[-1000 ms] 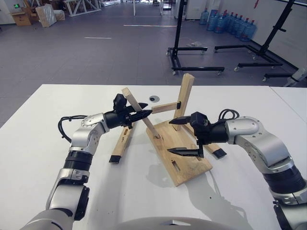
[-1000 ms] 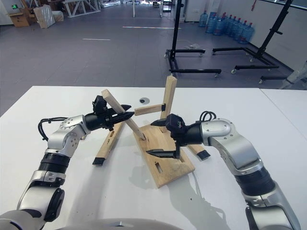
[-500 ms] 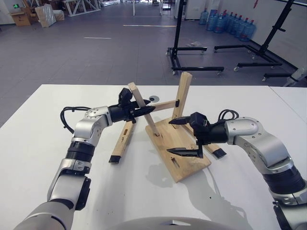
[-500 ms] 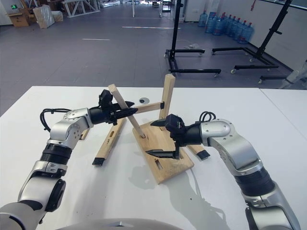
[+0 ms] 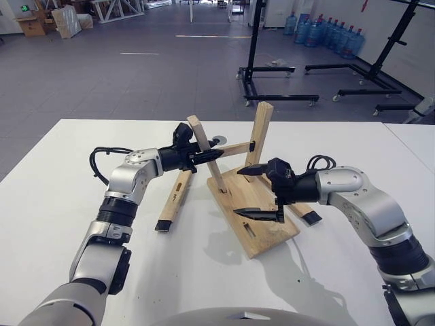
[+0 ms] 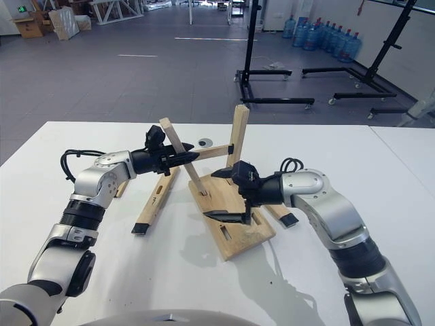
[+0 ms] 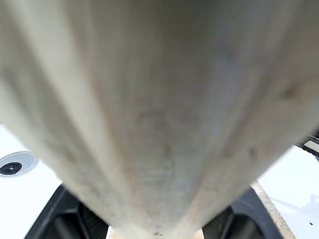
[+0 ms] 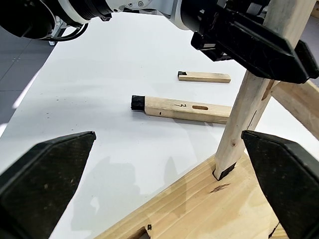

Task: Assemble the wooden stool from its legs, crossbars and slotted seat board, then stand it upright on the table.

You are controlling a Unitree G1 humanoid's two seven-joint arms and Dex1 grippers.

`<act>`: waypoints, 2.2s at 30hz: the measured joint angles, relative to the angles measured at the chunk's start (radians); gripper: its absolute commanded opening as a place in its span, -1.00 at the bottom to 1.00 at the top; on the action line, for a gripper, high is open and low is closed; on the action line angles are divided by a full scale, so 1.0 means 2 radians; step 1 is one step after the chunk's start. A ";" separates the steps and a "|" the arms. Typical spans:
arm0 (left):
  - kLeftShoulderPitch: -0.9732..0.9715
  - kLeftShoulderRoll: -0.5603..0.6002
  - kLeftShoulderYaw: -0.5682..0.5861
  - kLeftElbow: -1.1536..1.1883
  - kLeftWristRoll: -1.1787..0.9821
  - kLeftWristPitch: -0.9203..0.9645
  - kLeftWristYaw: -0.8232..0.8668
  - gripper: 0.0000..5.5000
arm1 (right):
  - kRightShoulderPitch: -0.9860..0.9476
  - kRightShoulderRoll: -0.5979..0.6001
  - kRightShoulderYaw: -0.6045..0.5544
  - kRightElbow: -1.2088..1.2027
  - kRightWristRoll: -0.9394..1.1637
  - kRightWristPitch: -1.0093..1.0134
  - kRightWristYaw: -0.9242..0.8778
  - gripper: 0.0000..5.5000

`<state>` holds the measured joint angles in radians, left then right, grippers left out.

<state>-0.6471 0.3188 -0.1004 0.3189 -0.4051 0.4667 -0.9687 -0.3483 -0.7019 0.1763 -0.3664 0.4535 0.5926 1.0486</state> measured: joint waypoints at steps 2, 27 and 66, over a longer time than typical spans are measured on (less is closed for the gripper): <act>-0.005 -0.001 -0.001 0.002 0.001 0.006 0.001 -0.27 | -0.003 0.001 0.000 0.000 0.000 0.002 -0.001 0.96; -0.011 -0.009 -0.008 0.007 0.011 0.015 0.000 -0.27 | -0.231 0.068 -0.022 0.123 -0.175 -0.091 -0.232 0.96; 0.008 -0.037 -0.026 -0.020 0.011 0.033 0.034 -0.27 | -0.241 0.145 -0.019 0.194 -0.257 -0.134 -0.260 0.96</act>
<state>-0.6312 0.2451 -0.1526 0.2798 -0.3831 0.5330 -0.9000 -0.8305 -0.4129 0.1373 0.0212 -0.0614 0.3253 0.5290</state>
